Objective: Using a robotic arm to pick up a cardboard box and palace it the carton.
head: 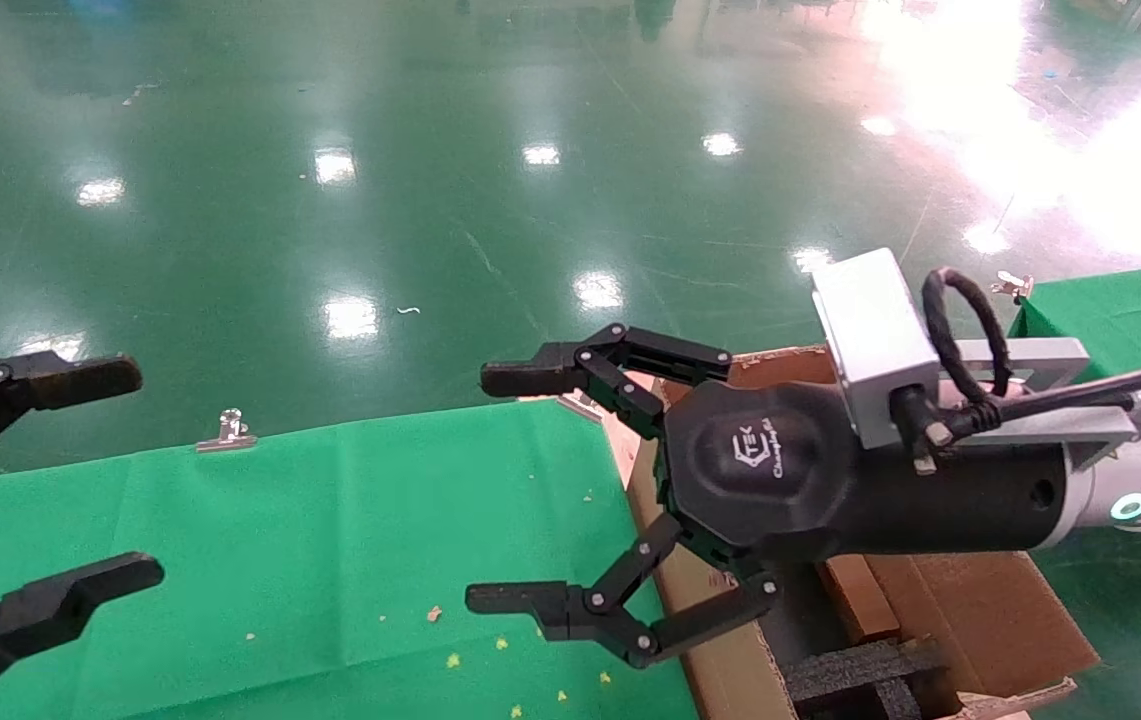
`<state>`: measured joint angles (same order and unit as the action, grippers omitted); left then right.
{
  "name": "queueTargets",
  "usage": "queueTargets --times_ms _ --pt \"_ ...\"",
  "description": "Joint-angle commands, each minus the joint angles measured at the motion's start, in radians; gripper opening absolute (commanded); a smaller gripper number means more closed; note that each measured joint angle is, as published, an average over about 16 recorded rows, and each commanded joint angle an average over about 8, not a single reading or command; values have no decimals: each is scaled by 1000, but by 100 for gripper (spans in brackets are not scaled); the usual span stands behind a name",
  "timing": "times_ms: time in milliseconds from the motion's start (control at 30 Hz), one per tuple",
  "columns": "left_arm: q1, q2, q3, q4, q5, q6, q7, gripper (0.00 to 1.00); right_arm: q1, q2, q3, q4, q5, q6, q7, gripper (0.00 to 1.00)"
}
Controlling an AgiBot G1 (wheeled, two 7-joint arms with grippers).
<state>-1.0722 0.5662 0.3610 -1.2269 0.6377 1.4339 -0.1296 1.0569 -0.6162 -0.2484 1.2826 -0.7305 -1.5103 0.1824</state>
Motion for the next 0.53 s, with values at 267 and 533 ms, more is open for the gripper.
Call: queueTargets --times_ms 267,533 --pt "0 0 0 0 0 0 0 100 5 1 -10 0 0 4 1 100" --pt "0 0 0 0 0 0 0 100 11 3 -20 0 0 10 3 100"
